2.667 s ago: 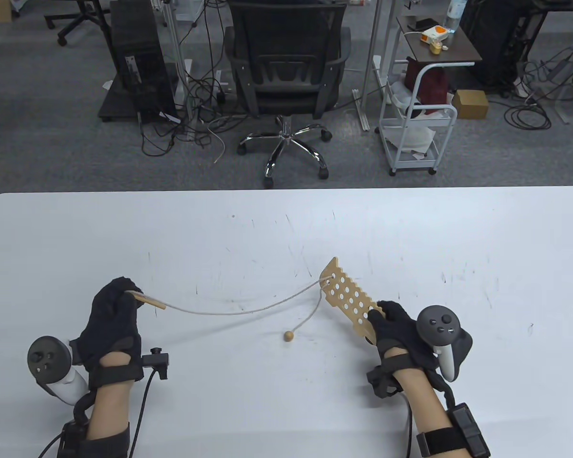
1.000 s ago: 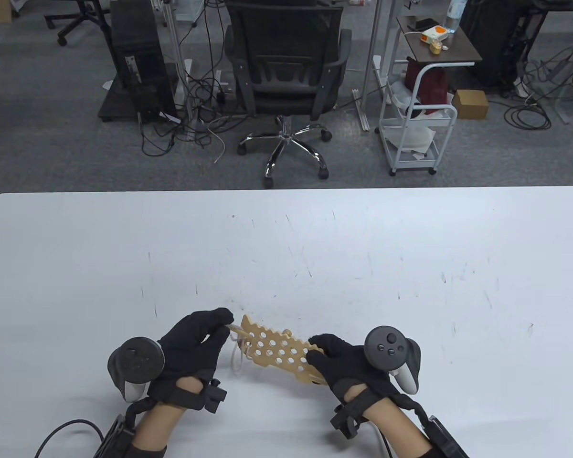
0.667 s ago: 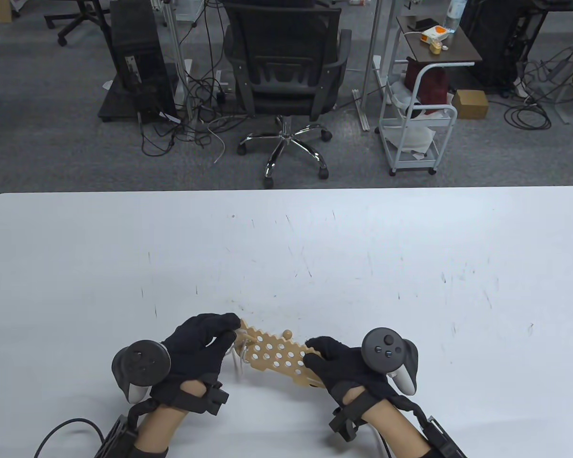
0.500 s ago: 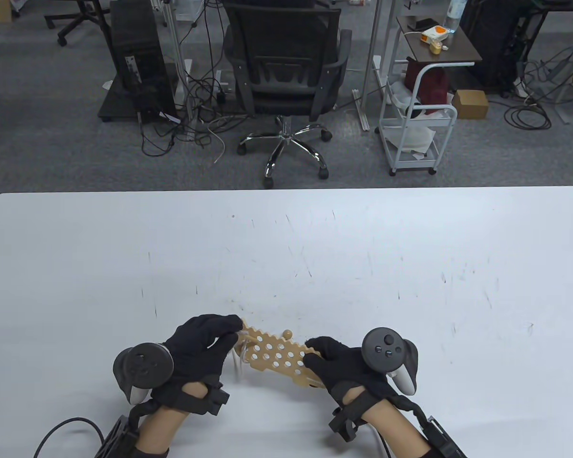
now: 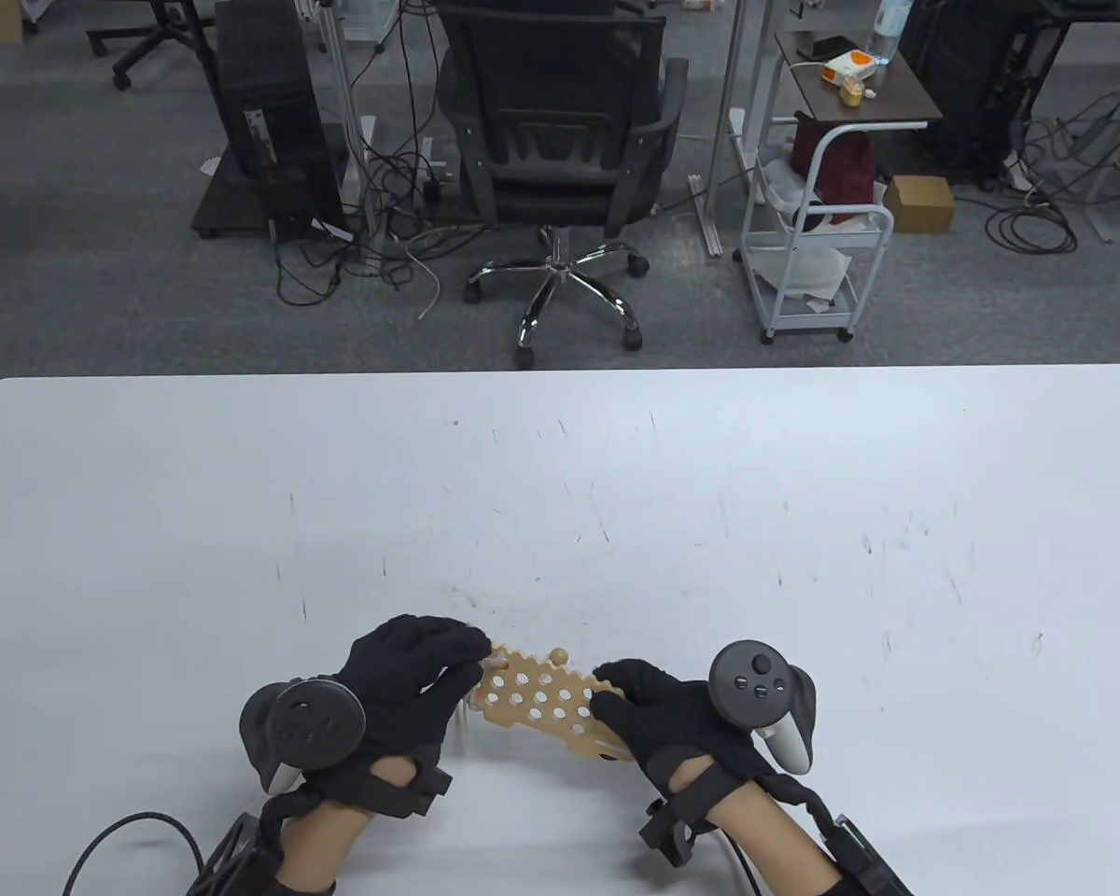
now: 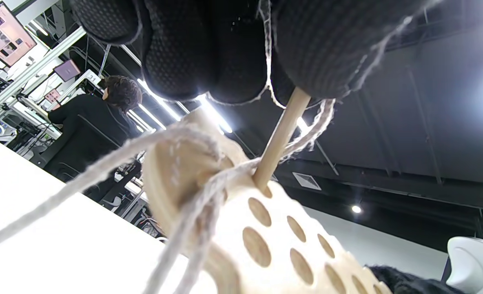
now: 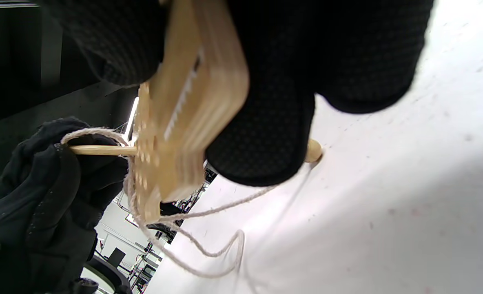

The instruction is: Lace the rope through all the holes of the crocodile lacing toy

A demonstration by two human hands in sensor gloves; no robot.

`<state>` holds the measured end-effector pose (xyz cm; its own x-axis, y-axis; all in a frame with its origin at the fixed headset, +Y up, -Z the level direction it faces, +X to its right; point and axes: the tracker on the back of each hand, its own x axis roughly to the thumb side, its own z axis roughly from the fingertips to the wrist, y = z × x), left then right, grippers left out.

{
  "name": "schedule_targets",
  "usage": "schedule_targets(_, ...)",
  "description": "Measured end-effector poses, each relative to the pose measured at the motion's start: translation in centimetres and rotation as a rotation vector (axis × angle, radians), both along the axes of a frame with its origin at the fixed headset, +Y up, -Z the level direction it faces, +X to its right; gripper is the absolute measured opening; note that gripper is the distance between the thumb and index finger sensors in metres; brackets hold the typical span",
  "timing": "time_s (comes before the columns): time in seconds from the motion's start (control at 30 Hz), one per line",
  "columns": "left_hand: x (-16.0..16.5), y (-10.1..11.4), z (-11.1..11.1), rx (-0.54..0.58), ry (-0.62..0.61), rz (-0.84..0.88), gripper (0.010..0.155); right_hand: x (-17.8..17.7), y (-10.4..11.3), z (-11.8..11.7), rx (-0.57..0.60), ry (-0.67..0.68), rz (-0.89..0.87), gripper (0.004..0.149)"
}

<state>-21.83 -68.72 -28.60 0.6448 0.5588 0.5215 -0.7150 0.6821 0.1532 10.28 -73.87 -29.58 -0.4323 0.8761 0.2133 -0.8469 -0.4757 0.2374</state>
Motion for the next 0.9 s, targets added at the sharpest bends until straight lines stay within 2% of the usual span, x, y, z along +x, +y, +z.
schedule_targets(0.57, 0.6, -0.4, -0.1, -0.012, 0.025, -0.107, 0.044, -0.6, 0.1, 0.4, 0.014, 0.03, -0.01, 0.045)
schedule_targets(0.9, -0.6, -0.1, -0.3, -0.022, 0.059, -0.024, 0.047, -0.4, 0.2, 0.5, 0.011, 0.017, -0.014, 0.045)
